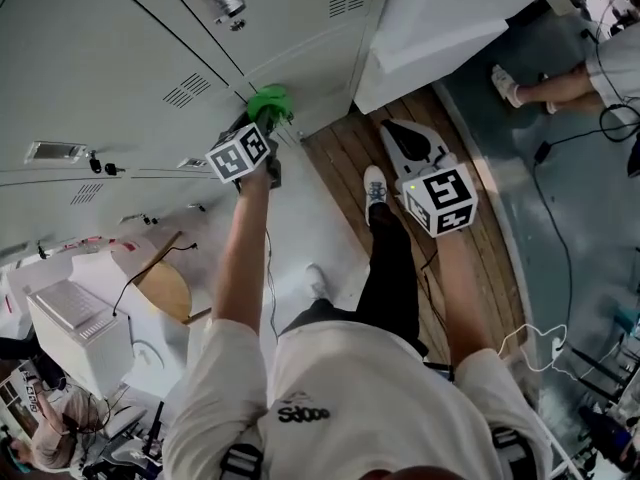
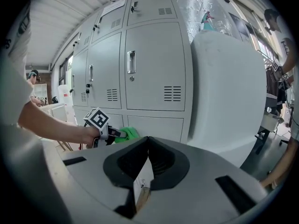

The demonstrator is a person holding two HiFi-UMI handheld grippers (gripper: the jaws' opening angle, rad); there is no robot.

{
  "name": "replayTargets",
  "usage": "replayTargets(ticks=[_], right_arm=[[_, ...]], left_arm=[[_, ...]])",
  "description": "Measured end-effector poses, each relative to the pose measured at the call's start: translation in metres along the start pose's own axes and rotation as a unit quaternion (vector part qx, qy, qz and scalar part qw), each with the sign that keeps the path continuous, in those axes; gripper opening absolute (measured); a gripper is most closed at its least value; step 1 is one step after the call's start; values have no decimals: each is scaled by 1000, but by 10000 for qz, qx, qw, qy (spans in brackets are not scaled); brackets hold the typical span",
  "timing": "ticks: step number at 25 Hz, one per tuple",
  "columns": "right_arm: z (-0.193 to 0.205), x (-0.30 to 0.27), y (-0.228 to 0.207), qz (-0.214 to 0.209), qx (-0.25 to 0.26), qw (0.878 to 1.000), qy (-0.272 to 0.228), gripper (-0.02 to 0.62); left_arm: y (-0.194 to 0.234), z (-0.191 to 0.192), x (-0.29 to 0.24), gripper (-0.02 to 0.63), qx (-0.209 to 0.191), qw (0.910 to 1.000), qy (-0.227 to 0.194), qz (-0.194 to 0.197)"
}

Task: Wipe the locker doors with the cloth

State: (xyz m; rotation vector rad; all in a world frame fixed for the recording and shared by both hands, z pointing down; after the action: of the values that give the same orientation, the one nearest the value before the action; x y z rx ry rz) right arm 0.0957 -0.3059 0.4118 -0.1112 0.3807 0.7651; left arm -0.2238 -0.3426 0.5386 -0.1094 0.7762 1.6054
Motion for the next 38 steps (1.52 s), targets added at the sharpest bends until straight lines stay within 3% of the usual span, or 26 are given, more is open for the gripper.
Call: replayTargets(ticks=[4,8,17,22,33,35,38], right_arm=[[4,-1,2,4,-54,10000,4,9],[12,-2,-6,-2,-99,9999,57,8],[33,-16,-42,27,-205,9997,124,8],[50,-33,-66,88,-342,9993,136,8],[81,-66,-106,134,-578,9981,192,9],[91,-72,-107,89,-602,9979,240,8],[103,-82,-105,26,-674,9973,293,8]], left_arm=[[5,3,4,140,129,9999,-40,-73],[-8,4,-16,138,174,9997,29,184],[-46,20,-97,138,303,9968,435,597],[-67,40,-147,139,413,9944,462,853],[-104,59,-219,140,888,9815,544,1605],[-99,68,-224,140,922,9821,461,1577],[-80,85,-221,139,984,9870,437,1194]])
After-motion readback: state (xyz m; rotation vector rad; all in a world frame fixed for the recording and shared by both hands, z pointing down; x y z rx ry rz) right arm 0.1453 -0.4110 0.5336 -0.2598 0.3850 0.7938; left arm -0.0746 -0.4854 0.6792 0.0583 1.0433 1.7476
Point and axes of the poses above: the fingertips, and each gripper's own axes: x backward along the fingers, y to its left, z out of its underside, the point moved 9 cm from there along x, backward along the fingers, and after that the axes turned 2 degrees about z, right-handed, at the moved point
